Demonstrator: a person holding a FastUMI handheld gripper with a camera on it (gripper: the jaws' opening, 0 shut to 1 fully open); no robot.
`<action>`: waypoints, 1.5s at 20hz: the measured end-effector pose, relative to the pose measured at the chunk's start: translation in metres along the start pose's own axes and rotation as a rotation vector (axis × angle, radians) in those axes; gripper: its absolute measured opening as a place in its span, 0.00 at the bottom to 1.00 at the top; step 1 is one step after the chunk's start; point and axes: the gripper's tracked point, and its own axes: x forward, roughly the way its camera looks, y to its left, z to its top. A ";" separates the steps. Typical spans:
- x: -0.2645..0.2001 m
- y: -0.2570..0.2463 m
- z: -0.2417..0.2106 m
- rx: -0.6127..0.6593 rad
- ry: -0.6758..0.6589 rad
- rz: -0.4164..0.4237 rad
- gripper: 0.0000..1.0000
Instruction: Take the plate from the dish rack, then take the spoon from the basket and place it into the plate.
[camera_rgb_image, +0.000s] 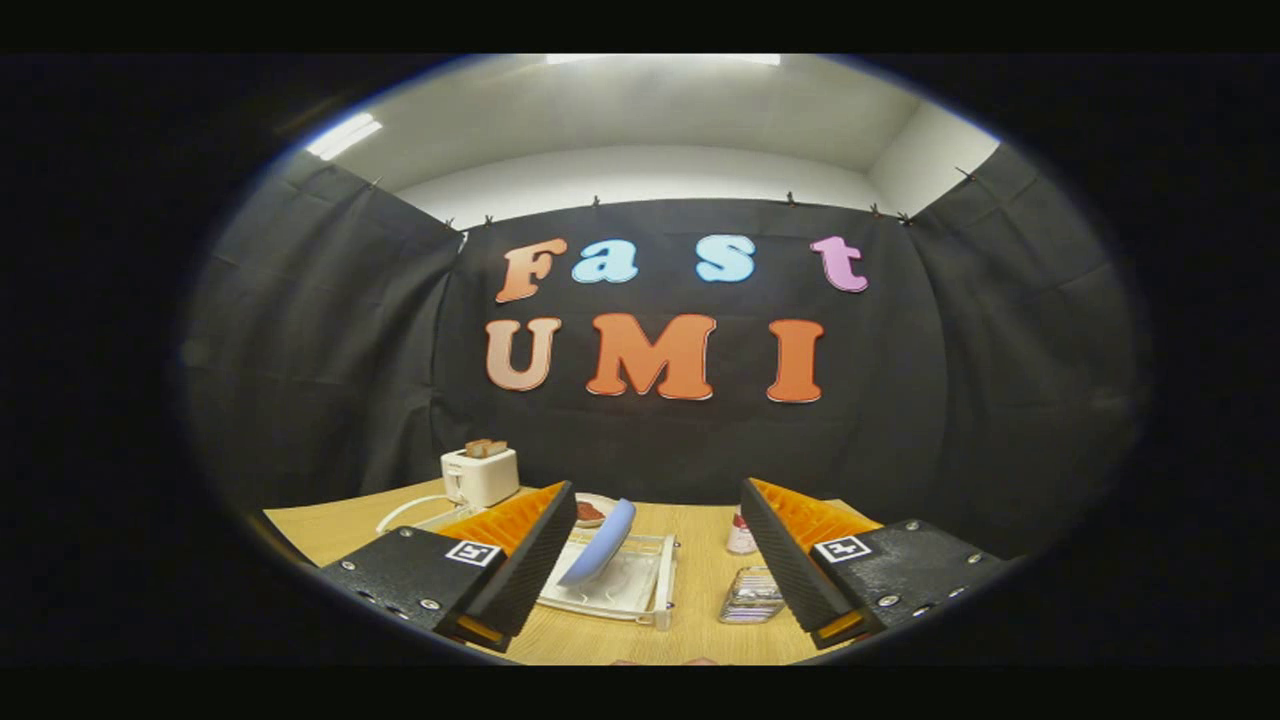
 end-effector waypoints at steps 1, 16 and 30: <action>0.001 -0.001 -0.001 0.010 0.002 0.000 0.98; 0.041 0.017 -0.007 0.206 0.237 0.183 0.98; 0.125 0.030 -0.058 0.307 0.626 0.247 0.95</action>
